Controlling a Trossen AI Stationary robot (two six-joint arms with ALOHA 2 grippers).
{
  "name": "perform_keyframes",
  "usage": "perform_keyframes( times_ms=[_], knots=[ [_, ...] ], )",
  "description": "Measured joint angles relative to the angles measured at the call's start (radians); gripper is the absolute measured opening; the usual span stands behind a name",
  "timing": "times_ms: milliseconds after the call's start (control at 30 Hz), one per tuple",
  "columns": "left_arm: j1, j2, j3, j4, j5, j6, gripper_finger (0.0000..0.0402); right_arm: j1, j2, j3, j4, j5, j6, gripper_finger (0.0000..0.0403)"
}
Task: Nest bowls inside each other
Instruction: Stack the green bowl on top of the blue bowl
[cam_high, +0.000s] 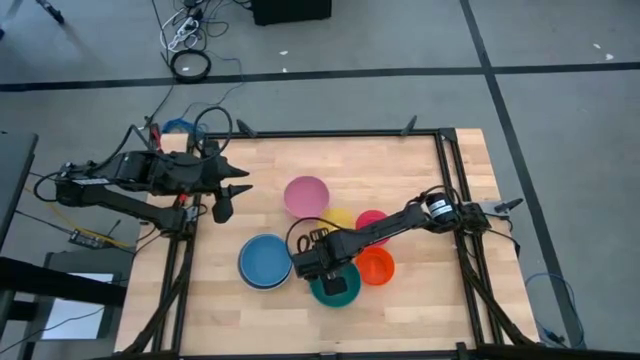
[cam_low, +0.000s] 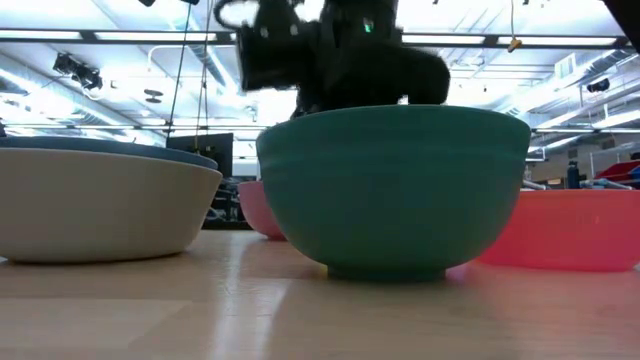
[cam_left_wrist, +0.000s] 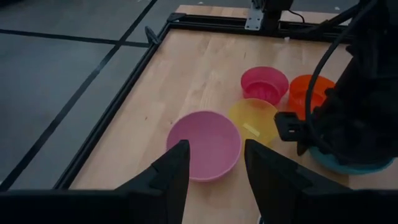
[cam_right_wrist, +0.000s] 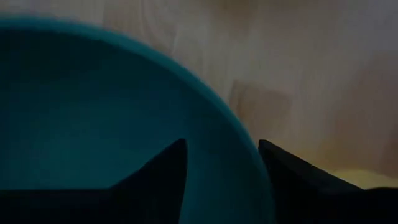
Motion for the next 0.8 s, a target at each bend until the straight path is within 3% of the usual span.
perform_keyframes(
  times_ms=[133,367,600,800],
  knots=[
    [0.000,0.000,0.000,0.000,0.000,-0.007,0.0163,-0.004,0.000,-0.024,0.034,0.000,-0.038,0.0145],
    [0.000,0.000,0.000,0.000,0.000,-0.023,0.0163,-0.007,-0.008,0.014,-0.039,-0.054,-0.118,0.0013],
    [0.000,0.000,0.000,0.001,0.000,-0.027,0.0163,-0.008,0.000,0.145,-0.153,-0.003,-0.165,0.0002],
    [0.000,0.000,0.000,0.076,0.000,-0.064,0.0163,-0.053,0.000,0.270,-0.093,0.003,-0.192,0.0001]
  ],
)
